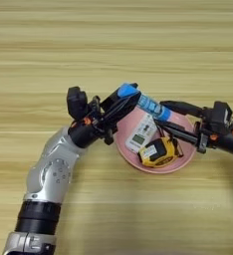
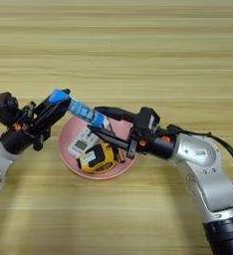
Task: Move the objects on the table
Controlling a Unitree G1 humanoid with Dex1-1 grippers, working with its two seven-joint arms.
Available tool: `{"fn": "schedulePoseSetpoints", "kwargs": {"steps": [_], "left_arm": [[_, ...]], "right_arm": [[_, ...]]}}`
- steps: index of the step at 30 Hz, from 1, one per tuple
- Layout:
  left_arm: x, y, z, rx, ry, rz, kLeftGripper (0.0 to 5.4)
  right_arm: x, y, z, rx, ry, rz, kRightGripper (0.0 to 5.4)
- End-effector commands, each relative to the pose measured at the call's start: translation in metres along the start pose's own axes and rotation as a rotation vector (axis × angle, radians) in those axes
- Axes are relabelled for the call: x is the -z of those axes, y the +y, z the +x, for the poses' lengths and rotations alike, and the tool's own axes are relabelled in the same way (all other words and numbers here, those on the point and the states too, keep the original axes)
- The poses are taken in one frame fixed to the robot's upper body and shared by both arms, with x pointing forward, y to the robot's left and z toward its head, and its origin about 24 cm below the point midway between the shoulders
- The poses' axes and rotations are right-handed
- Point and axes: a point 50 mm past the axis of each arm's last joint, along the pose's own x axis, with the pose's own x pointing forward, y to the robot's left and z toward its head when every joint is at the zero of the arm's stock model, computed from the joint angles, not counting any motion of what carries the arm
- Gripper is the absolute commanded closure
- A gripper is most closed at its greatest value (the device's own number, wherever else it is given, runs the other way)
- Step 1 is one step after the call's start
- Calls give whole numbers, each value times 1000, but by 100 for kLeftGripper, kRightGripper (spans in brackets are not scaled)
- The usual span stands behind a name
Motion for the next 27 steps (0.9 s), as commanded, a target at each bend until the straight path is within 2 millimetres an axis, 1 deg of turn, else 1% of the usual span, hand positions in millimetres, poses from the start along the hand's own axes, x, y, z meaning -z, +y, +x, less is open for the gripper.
{"fn": "schedulePoseSetpoints", "kwargs": {"steps": [1, 7, 10, 14, 15, 18, 21, 22, 23, 27], "left_arm": [[-1, 0, 0, 1, 5, 2, 406], [0, 0, -1, -4, 12, 7, 406], [1, 4, -2, -31, 26, 21, 407], [3, 18, -6, -98, 44, 38, 407], [4, 23, -9, -120, 58, 47, 407], [7, 35, -13, -180, 91, 86, 407], [10, 42, -13, -215, 120, 137, 407], [12, 42, -14, -213, 131, 151, 407], [15, 43, -14, -213, 142, 168, 407], [23, 41, -13, -198, 178, 219, 407]], "right_arm": [[-3, 1, 0, -14, -6, 0, 269], [-6, 2, 1, -20, -38, 11, 194], [-17, -3, 0, 6, -111, 29, 161], [-31, -11, -1, 54, -212, 47, 116], [-34, -14, -1, 81, -239, 48, 99], [-39, -26, -1, 176, -302, 49, 73], [-41, -35, 0, 269, -335, 52, 40], [-40, -40, 0, 315, -335, 49, 16], [-37, -47, 0, 378, -320, 38, 8], [-22, -68, -1, 614, -226, -21, 0]]}}
